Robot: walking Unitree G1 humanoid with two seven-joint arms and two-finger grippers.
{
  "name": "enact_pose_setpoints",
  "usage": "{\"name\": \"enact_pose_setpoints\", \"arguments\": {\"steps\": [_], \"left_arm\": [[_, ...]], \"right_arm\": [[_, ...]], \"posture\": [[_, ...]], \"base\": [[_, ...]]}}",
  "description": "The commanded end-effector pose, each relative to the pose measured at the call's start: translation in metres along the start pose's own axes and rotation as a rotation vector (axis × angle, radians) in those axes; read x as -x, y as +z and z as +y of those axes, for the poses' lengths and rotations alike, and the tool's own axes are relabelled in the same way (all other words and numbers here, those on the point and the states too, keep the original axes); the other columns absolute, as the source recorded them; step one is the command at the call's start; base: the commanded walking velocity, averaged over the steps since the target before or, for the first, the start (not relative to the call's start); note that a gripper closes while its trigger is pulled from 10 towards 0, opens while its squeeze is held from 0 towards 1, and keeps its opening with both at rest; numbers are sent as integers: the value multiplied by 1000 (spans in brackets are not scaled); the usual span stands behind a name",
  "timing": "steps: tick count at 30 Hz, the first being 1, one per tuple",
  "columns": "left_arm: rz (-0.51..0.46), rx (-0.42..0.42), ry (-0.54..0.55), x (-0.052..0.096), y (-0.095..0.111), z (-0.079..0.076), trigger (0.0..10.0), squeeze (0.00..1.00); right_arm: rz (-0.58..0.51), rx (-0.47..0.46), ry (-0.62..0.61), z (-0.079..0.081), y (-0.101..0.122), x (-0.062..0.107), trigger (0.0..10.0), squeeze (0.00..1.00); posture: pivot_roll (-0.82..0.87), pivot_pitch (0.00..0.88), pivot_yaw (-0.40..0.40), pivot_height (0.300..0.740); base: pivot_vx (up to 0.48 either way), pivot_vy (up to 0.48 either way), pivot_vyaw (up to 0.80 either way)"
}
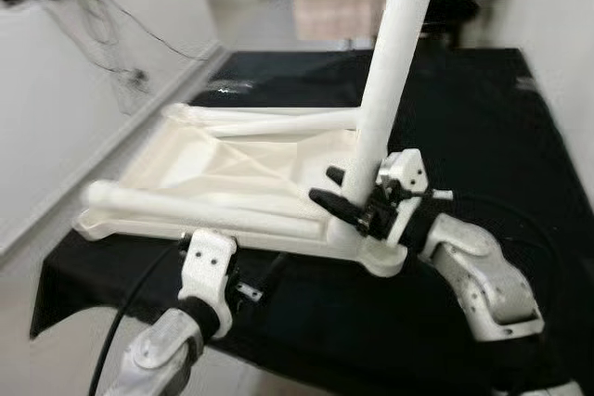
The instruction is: Building children table
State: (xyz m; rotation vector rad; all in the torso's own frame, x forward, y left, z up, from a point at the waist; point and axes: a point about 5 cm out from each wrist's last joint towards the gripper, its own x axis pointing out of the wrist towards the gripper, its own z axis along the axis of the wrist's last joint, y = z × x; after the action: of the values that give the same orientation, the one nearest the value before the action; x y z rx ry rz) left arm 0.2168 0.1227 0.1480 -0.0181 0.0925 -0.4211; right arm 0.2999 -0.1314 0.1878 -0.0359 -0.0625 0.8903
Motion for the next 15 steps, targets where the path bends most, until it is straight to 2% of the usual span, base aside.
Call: {"name": "enact_pose_setpoints", "arguments": {"steps": [1, 2, 4, 10, 15], "left_arm": [[-3, -16, 29, 0, 0, 7, 10000, 0], [-3, -16, 29, 0, 0, 7, 10000, 0], [-6, -31, 34, 0, -1, 9, 10000, 0], [1, -22, 36, 0, -2, 9, 10000, 0], [0, -12, 46, -1, -2, 11, 10000, 0]], "right_arm": [[-6, 0, -57, -4, -1, -1, 10000, 0], [-6, 0, -57, -4, -1, -1, 10000, 0], [-4, 7, -147, -10, -3, -3, 10000, 0], [-5, -9, -203, -15, -3, -4, 10000, 0], [-41, -28, -181, -12, 1, -5, 10000, 0]], "posture": [[-22, 64, 73, 740], [-22, 64, 73, 740], [-22, 62, 76, 740], [-22, 59, 78, 740], [-23, 56, 79, 740]], "base": [[0, 0, 0], [0, 0, 0], [0, 0, 0], [0, 0, 0], [0, 0, -723]]}}
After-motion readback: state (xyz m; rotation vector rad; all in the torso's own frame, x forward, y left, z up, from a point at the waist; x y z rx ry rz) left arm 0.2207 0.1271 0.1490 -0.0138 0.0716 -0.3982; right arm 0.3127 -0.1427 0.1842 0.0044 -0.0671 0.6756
